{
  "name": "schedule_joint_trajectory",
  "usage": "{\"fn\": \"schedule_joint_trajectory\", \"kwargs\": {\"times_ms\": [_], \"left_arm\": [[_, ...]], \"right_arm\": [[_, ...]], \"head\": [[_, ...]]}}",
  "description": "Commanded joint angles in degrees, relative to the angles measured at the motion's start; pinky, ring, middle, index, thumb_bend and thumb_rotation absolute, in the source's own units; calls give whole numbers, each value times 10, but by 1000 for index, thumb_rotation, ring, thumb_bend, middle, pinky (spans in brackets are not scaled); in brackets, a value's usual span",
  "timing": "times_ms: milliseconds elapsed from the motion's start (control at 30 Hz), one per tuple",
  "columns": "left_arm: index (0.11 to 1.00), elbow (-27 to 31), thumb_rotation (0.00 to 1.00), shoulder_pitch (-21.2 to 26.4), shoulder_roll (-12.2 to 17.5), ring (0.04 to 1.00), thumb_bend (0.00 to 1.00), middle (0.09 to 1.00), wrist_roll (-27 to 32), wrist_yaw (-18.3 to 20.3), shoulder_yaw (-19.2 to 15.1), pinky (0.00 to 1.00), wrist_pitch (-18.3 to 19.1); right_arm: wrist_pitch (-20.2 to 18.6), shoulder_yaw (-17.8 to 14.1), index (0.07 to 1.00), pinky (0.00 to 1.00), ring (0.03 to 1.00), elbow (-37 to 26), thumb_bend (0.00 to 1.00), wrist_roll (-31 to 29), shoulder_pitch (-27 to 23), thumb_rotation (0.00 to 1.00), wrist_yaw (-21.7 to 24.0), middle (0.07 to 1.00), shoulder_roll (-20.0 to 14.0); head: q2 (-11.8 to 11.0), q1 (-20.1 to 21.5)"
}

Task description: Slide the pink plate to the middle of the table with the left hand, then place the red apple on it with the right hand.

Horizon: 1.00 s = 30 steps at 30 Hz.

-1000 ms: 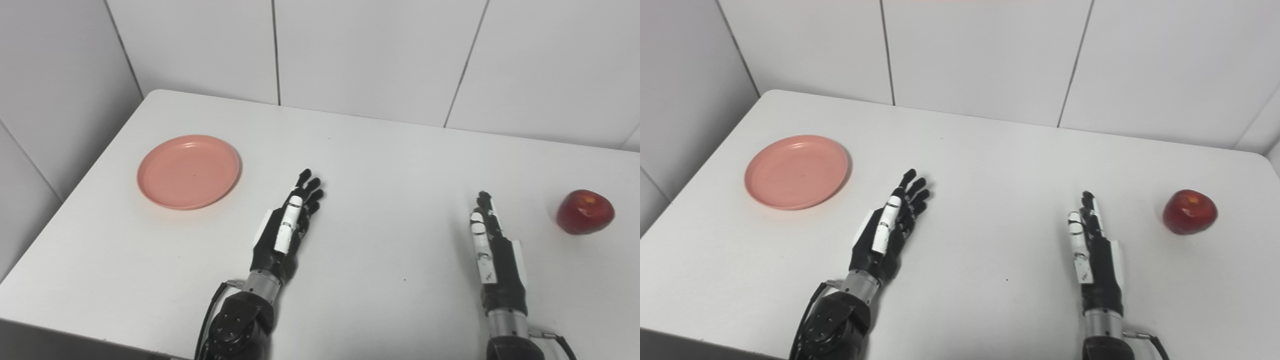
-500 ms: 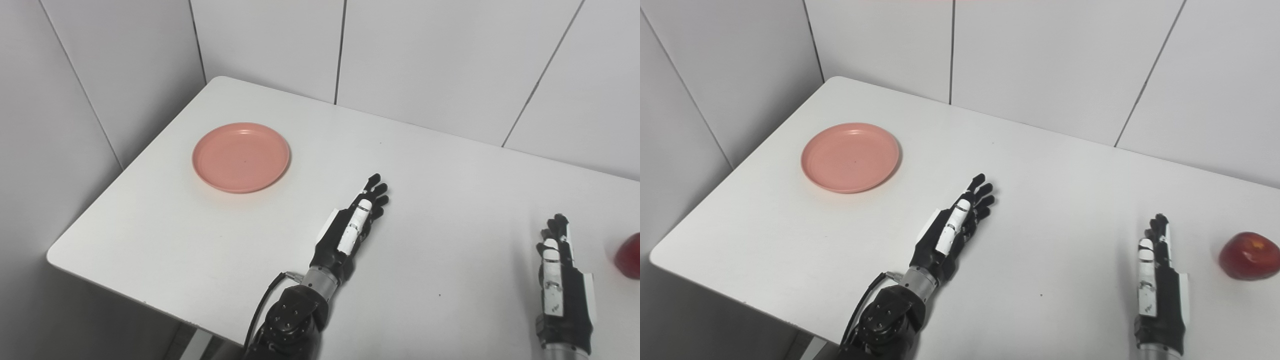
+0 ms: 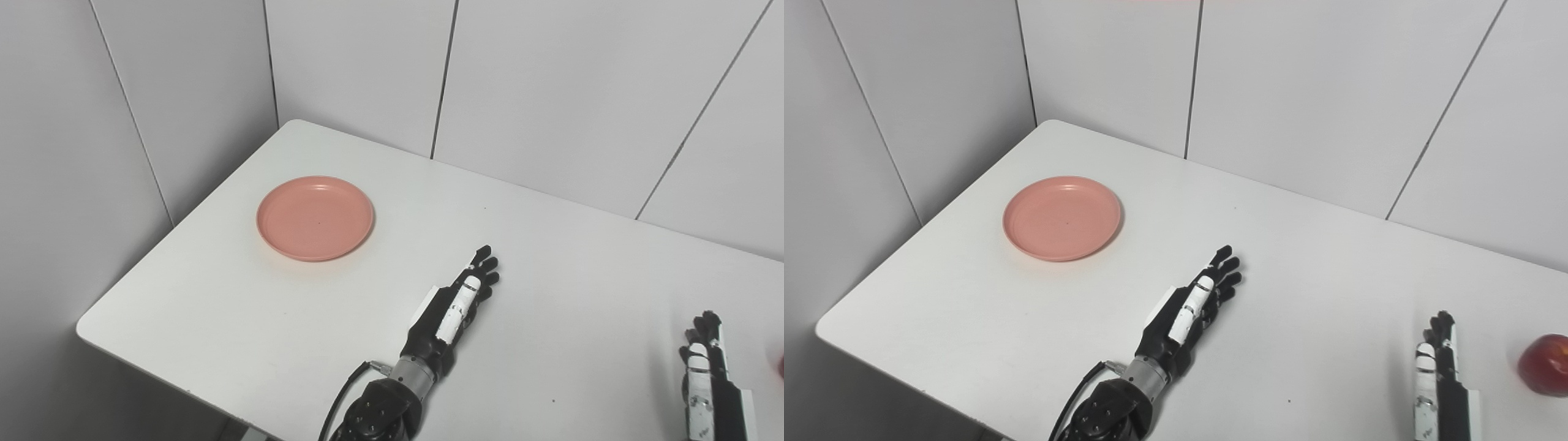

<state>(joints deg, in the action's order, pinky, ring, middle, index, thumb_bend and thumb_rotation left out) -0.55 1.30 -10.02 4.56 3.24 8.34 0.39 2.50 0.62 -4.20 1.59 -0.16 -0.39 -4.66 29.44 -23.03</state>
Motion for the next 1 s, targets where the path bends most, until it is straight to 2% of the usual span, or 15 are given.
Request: {"fn": "schedule_joint_trajectory", "kwargs": {"times_ms": [0, 367, 533, 667, 967], "left_arm": [[979, -12, 1000, -5, -2, 968, 378, 983, -1, 1, 0, 984, -11], [982, 6, 1000, -1, 6, 973, 405, 987, -5, 0, -4, 992, 1], [980, 40, 1000, 5, 10, 972, 387, 987, -3, -2, -8, 990, 31], [981, 75, 1000, 10, 15, 974, 436, 989, 3, 1, -10, 997, 59], [958, 141, 1000, 25, 31, 956, 415, 972, 7, 5, -18, 980, 115]], "right_arm": [[0, 0, 1000, 1000, 1000, -12, 0, -1, -1, 1000, 3, 1000, 4], [7, 2, 1000, 1000, 1000, -18, 0, 2, 1, 1000, 1, 1000, 8], [-9, 2, 1000, 1000, 1000, -27, 0, 6, 2, 1000, -2, 1000, 12], [-9, 4, 1000, 1000, 1000, -29, 0, 14, 2, 1000, -5, 1000, 15], [-9, 4, 1000, 1000, 1000, -28, 0, 14, 1, 1000, -2, 1000, 20]], "head": [[-1, 1], [-2, -4], [-2, -8], [-4, -12], [-6, -14]]}}
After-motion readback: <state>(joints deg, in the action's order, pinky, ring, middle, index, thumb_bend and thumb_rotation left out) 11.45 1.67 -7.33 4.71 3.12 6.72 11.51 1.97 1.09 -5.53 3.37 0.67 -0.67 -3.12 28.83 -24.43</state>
